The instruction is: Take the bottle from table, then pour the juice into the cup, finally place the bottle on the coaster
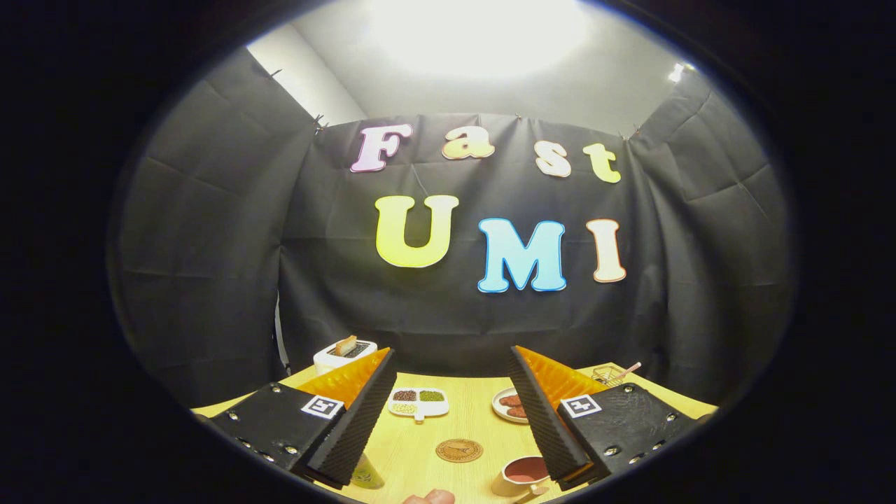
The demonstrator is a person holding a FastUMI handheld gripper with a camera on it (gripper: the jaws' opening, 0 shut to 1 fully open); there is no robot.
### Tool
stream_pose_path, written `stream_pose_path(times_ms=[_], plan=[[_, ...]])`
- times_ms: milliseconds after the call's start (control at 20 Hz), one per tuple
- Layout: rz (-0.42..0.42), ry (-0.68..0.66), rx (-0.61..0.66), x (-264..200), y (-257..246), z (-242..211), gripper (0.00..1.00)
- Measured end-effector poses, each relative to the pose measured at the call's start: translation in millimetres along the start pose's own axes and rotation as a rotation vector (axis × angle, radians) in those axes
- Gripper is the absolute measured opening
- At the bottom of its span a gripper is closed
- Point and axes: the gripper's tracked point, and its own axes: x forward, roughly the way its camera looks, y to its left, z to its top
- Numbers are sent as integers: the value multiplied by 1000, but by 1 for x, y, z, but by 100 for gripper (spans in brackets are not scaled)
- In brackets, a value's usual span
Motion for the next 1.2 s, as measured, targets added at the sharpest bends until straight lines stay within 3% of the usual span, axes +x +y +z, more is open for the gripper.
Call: stream_pose_path(times_ms=[400, 1200], plan=[[68, -3, 75, -8, 50, -24, 97], [123, 155, 57, -17, 121, -112, 98]])
